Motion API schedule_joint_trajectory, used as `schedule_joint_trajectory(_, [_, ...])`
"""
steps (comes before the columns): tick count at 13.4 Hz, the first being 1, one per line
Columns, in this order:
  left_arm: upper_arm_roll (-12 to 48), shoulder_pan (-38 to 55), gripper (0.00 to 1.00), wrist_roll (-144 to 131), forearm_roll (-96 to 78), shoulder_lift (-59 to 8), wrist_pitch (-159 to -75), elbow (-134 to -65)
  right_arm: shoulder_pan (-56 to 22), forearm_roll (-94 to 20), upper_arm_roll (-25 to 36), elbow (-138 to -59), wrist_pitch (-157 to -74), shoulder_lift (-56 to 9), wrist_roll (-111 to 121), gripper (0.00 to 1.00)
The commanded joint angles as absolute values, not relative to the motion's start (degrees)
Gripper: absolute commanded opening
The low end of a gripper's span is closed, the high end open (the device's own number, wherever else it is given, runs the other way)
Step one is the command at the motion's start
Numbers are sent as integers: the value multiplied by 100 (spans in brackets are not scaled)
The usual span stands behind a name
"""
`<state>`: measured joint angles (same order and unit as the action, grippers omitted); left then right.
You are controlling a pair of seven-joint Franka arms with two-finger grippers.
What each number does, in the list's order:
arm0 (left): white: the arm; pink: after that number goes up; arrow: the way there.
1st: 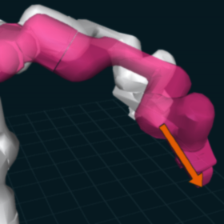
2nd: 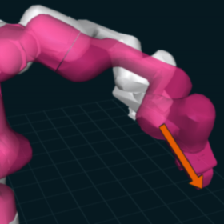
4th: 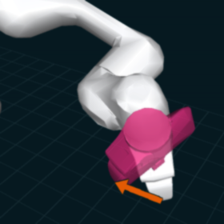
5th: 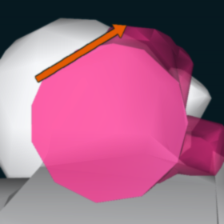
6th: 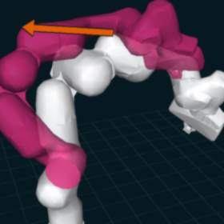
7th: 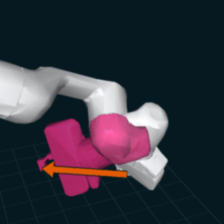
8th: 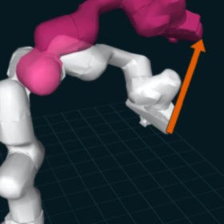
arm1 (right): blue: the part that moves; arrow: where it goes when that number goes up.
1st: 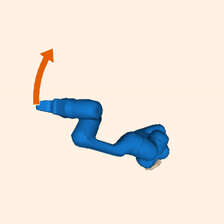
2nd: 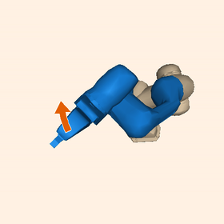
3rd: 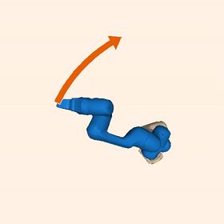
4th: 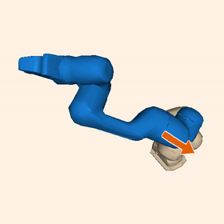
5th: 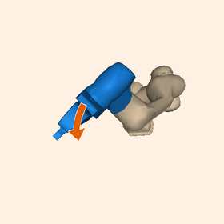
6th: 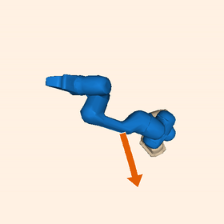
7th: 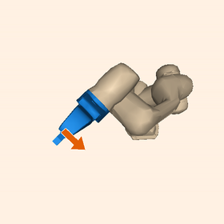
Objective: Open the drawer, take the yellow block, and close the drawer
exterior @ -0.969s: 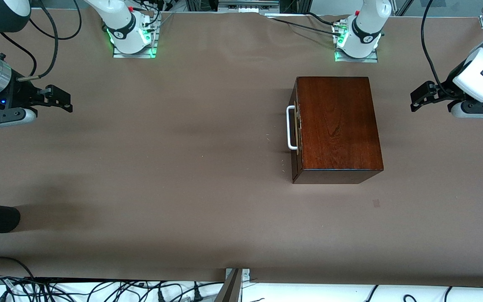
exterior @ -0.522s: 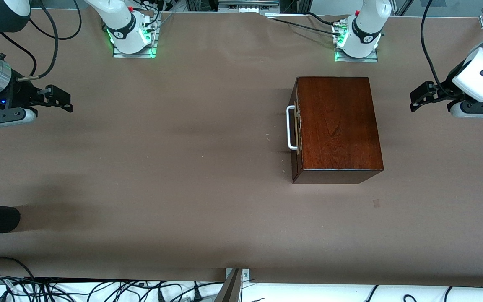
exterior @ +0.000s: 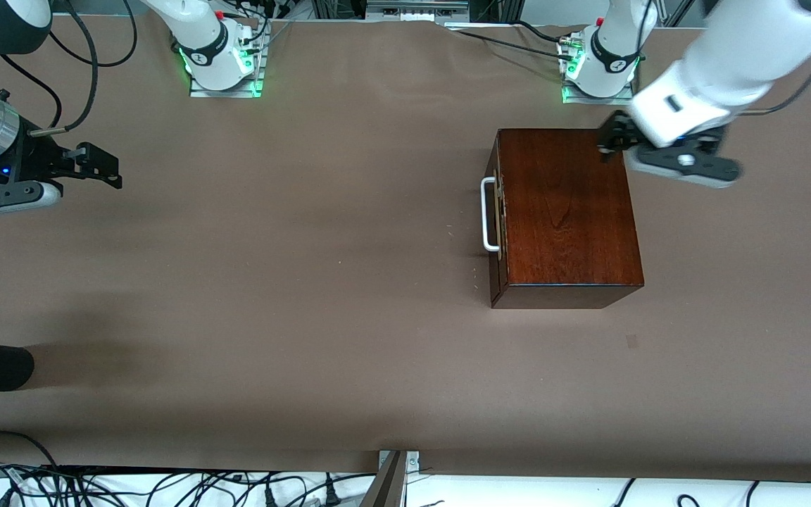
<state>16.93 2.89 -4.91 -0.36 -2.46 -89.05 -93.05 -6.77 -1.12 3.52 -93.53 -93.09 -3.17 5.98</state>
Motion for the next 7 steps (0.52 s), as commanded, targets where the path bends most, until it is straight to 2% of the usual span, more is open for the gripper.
schedule_joint_trajectory(1, [1740, 264, 100, -325, -814, -885, -8912, -9053, -624, -35, 290, -9229, -9220, -334, 554, 100])
schedule_joint_trajectory(4, [1872, 325, 100, 647, -905, -1869, -8878, -8317, -624, -35, 290, -9229, -9220, -334, 554, 100])
schedule_joint_trajectory(7, [1872, 536, 100, 897, -826, -2311, -8535, -7753, -624, -35, 290, -9229, -9220, -334, 554, 100])
